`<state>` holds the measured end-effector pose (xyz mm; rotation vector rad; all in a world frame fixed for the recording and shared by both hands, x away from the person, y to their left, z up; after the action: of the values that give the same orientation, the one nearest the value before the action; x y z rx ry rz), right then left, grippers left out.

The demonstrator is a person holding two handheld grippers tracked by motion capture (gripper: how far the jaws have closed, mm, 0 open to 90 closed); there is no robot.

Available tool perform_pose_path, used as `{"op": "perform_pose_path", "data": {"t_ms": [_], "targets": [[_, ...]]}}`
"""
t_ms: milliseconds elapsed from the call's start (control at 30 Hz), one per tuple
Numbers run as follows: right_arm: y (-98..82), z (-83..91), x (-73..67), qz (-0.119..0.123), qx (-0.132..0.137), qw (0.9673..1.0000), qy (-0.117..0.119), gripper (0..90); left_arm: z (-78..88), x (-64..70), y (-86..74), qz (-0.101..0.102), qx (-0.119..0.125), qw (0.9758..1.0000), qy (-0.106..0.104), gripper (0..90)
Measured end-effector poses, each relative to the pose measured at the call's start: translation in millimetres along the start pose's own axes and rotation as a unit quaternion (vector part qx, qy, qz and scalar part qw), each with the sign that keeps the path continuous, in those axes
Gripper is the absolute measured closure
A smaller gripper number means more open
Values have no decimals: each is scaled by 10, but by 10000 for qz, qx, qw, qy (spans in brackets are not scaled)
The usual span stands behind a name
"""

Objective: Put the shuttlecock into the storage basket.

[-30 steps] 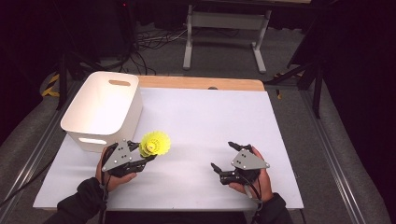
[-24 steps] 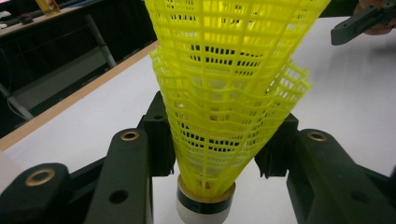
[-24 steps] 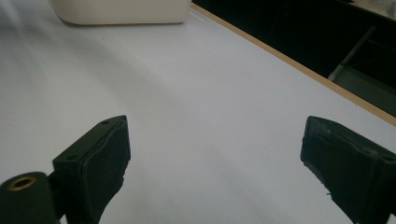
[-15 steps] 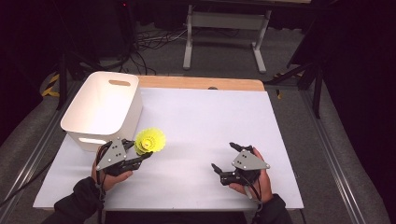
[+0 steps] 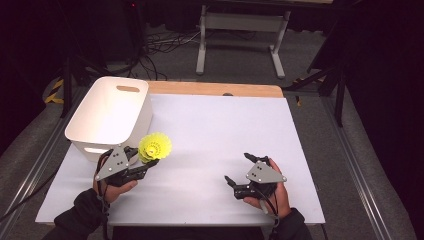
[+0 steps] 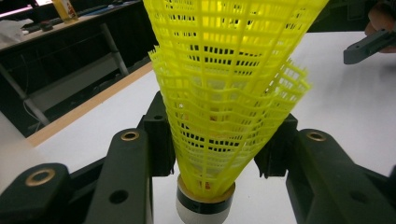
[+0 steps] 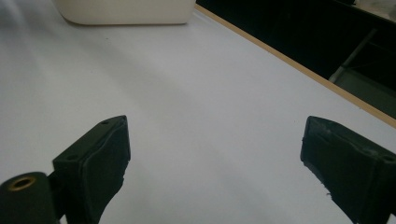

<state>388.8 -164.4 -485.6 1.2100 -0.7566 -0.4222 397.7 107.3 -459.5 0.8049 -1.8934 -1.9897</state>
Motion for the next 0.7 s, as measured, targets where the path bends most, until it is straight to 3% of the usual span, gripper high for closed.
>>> {"op": "perform_pose_path", "data": {"t_ms": [700], "targets": [[-22, -15, -2, -29, -26, 10000, -14, 88, 90, -110, 112, 49, 158, 9997, 165, 567]]}}
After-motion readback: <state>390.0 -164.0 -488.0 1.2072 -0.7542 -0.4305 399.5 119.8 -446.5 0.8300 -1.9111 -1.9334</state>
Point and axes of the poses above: each handheld gripper's, and its own axes: z roughly backward along the jaws, y roughly out of its top, x roughly to its right, the point moved 10 cm from there along -z, roughly forward along the jaws, and after that the axes turned 15 degrees about x, right-handed, at the moved point
